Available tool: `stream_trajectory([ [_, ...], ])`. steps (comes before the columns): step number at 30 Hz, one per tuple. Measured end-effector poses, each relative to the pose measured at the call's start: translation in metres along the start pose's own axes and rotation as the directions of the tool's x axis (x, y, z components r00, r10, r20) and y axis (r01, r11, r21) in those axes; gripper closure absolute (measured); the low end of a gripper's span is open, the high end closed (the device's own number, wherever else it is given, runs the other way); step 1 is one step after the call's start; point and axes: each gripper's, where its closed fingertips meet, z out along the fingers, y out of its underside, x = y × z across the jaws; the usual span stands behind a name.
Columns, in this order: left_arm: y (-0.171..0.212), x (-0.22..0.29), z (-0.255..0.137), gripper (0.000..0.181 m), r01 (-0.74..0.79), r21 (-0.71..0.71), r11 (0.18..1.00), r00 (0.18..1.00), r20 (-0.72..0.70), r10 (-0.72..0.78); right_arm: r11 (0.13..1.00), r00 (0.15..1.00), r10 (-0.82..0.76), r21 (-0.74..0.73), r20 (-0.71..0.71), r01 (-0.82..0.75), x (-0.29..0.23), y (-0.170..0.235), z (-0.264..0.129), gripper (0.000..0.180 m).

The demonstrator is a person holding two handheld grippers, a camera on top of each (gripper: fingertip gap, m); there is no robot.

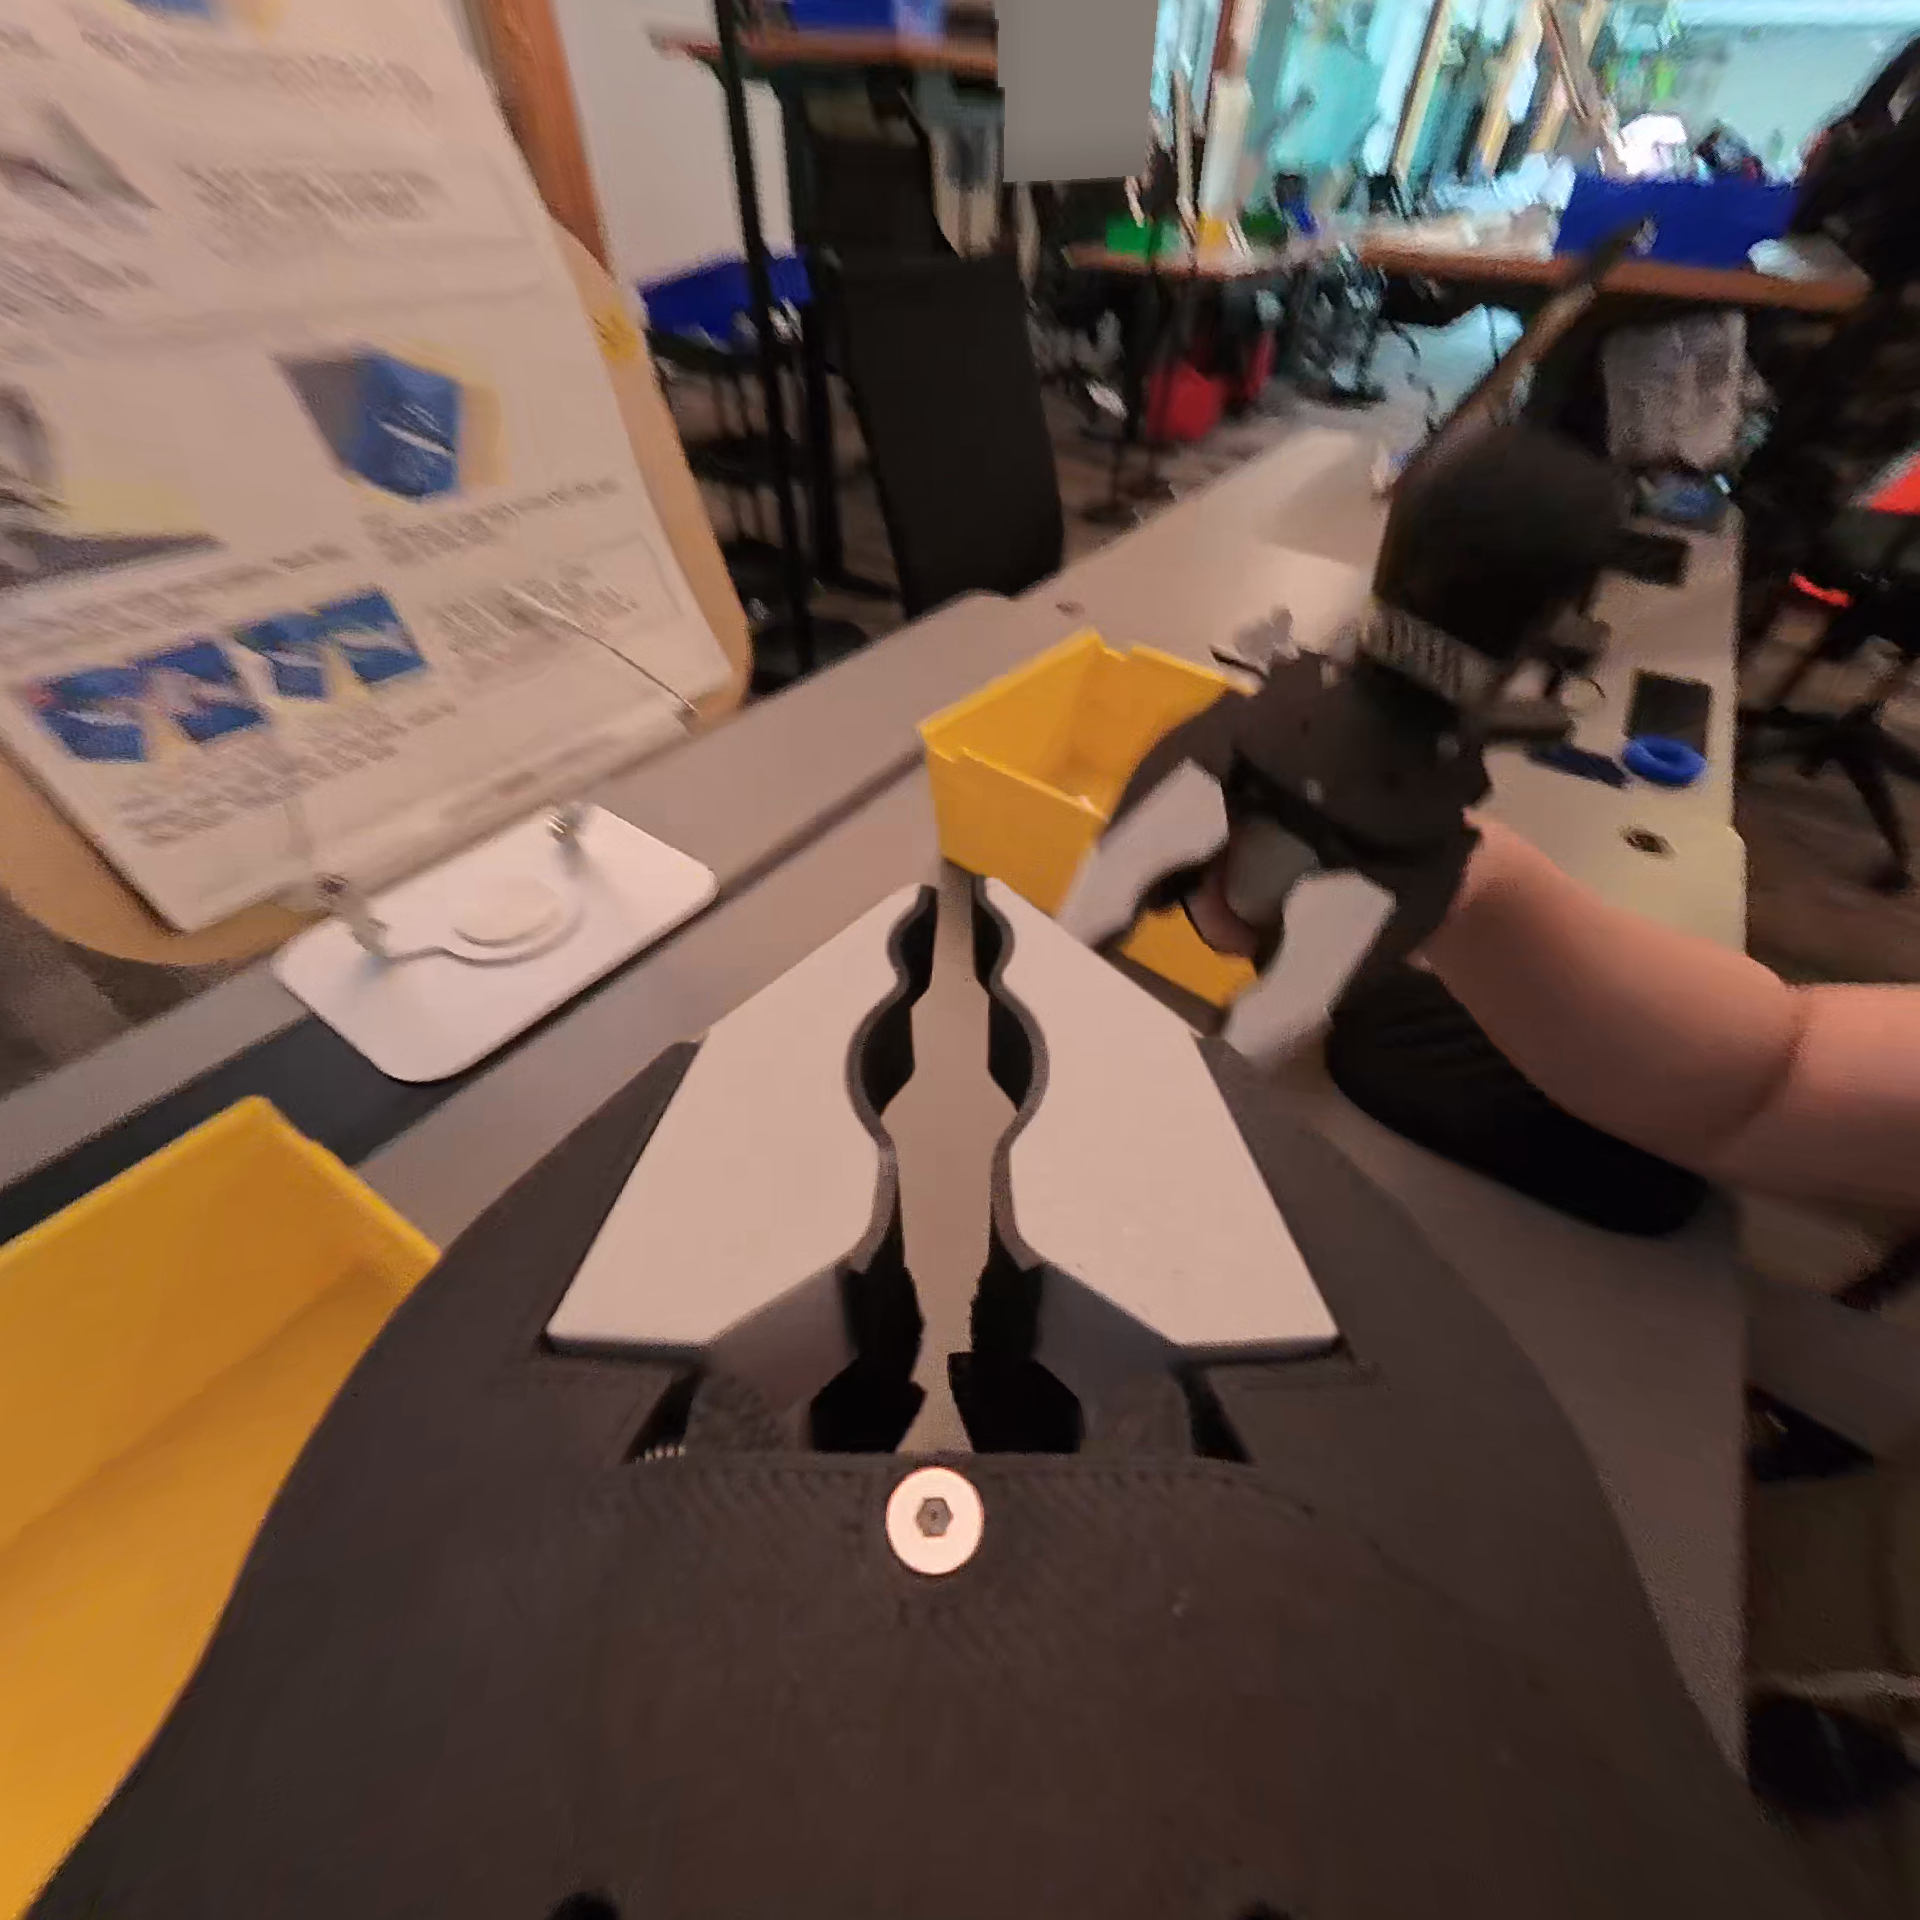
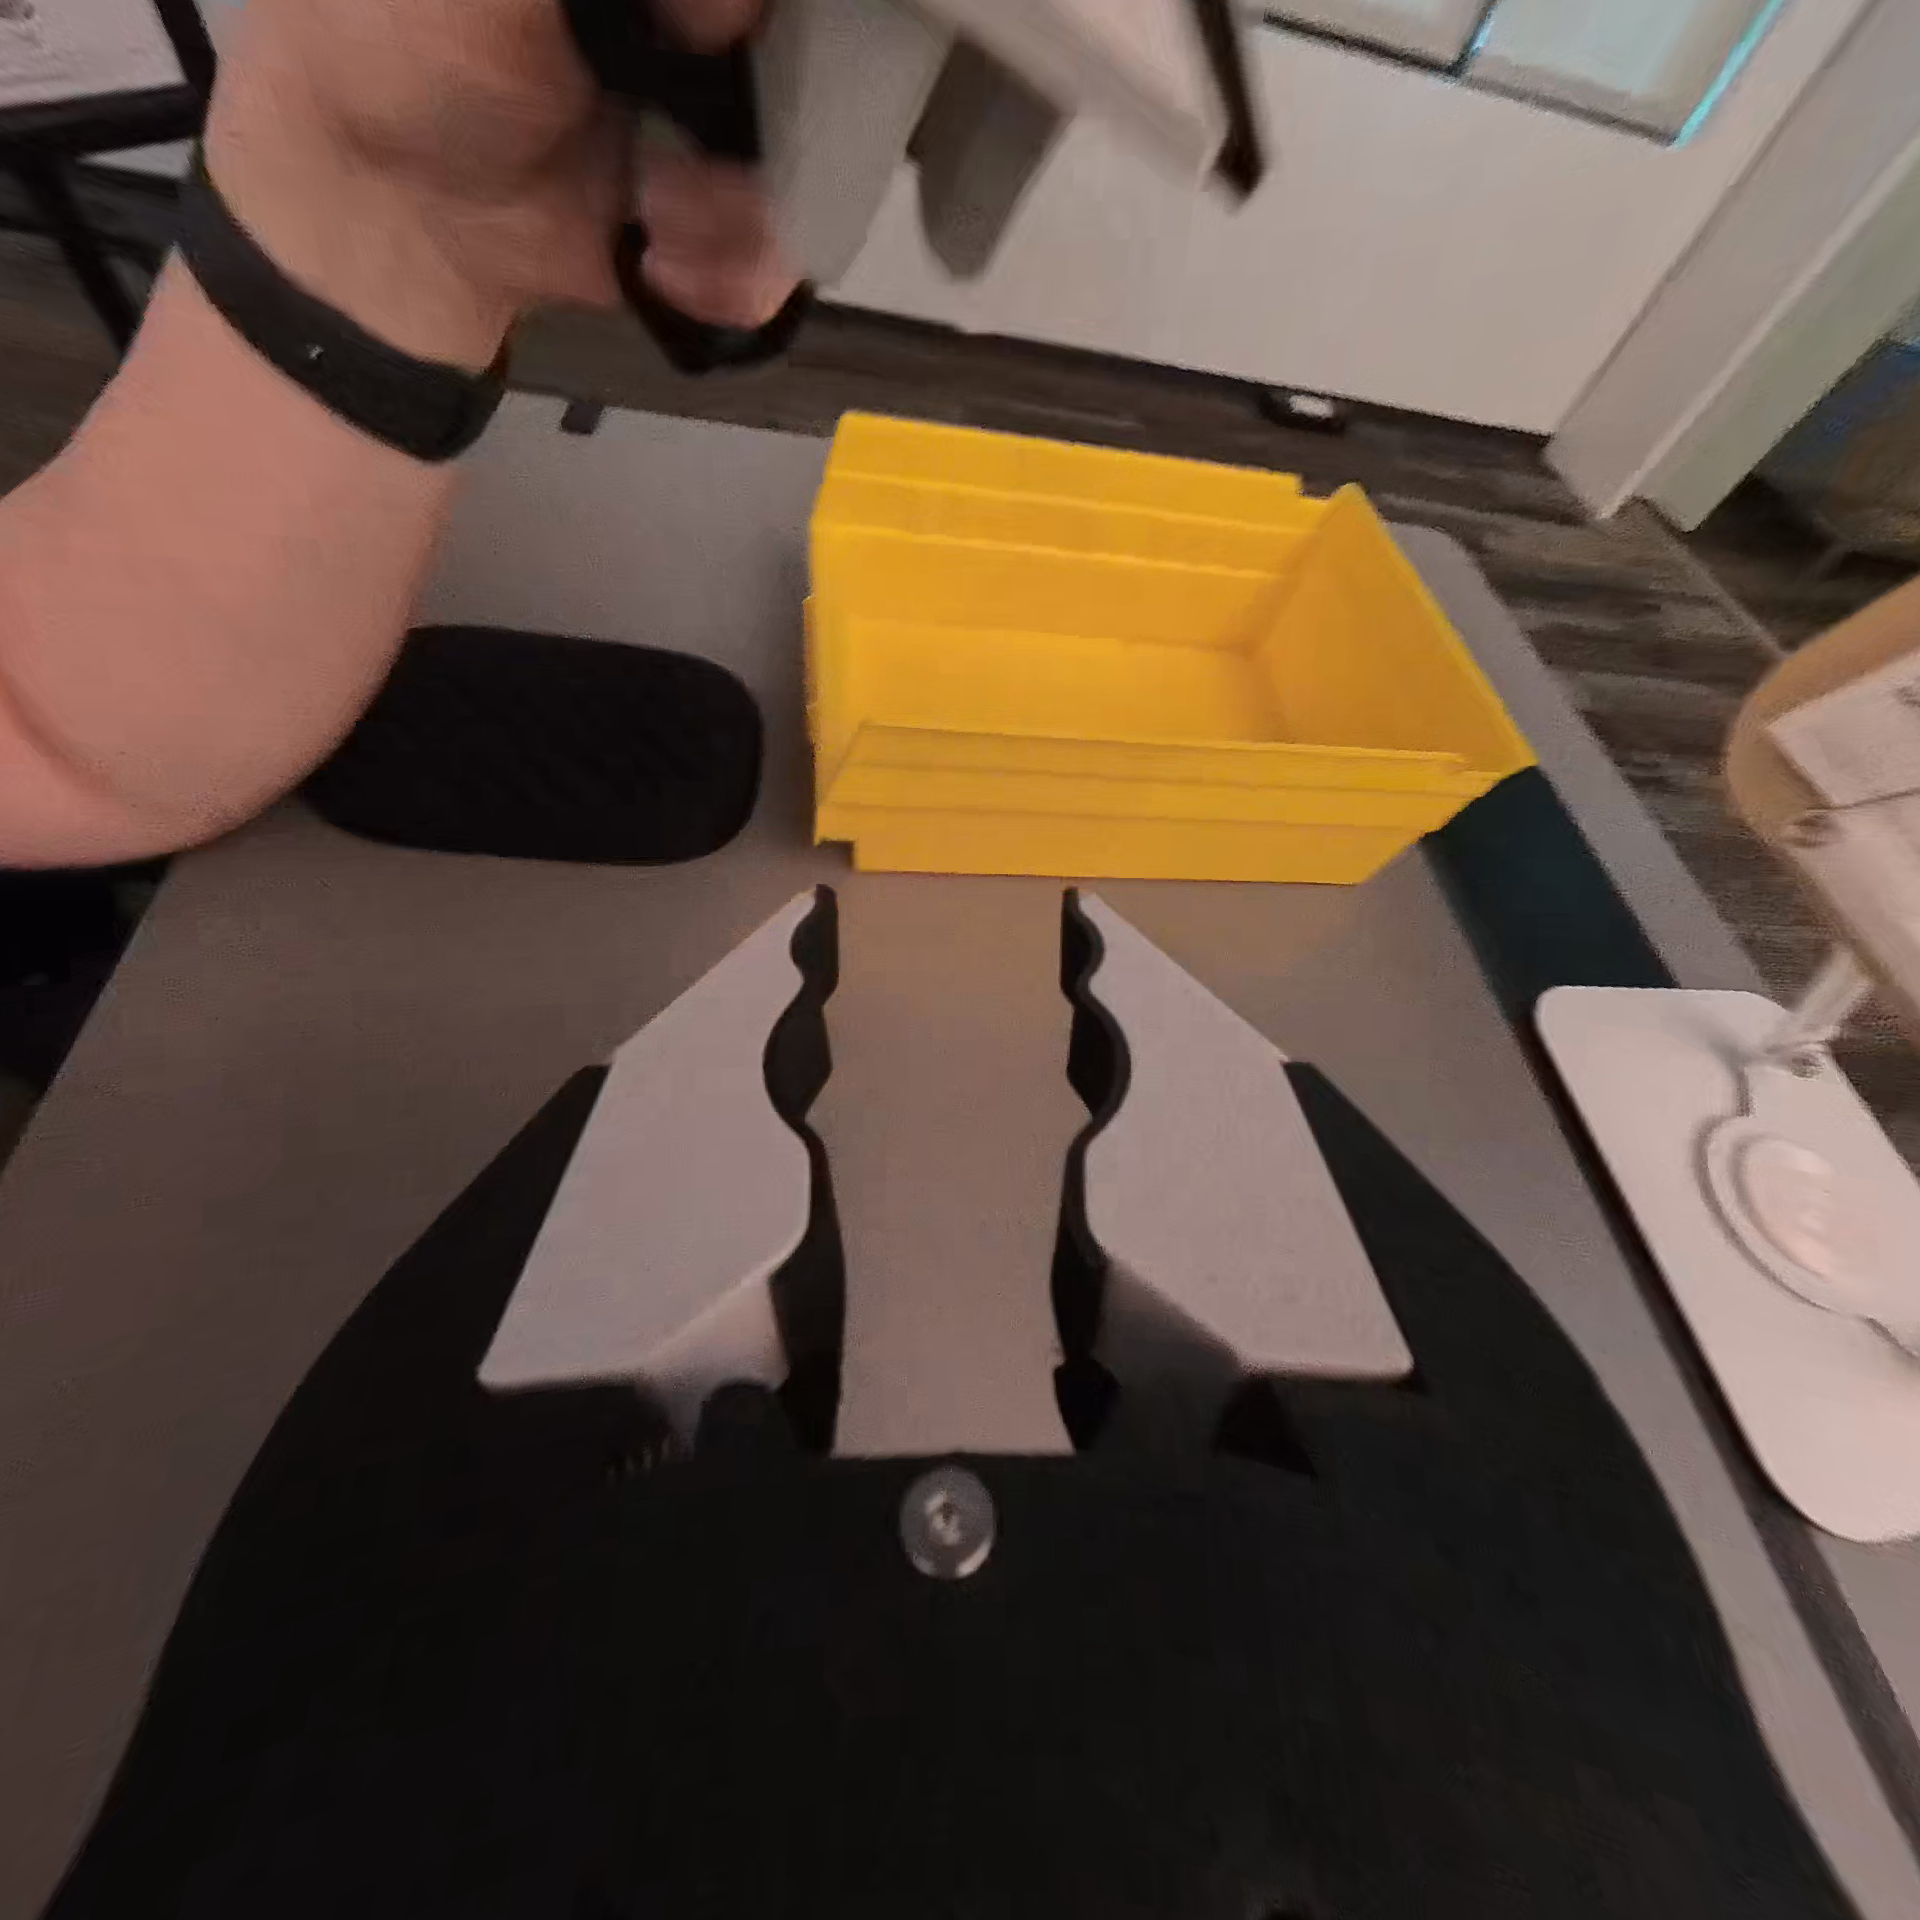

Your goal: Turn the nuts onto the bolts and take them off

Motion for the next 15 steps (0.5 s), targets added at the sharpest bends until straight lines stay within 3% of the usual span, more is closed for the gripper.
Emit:
stream_trajectory([
  [6, -0.039, 0.002, -0.034, 0.162, 0.072, 0.212, 0.975, 0.996, -0.068, -0.058, 0.977, 0.986, -0.042, -0.202, 0.159, 0.074, -0.035, 0.051, 0.048, 0.136],
  [10, -0.040, 0.005, -0.050, 0.157, 0.091, 0.212, 0.973, 0.994, -0.083, -0.075, 0.947, 0.953, -0.069, -0.282, 0.294, 0.155, -0.067, 0.083, 0.072, 0.147],
  [15, -0.041, 0.011, -0.074, 0.155, 0.042, 0.190, 0.981, 0.998, -0.044, -0.034, 0.910, 0.928, 0.086, -0.408, 0.364, 0.075, -0.085, 0.109, 0.081, 0.154],
])
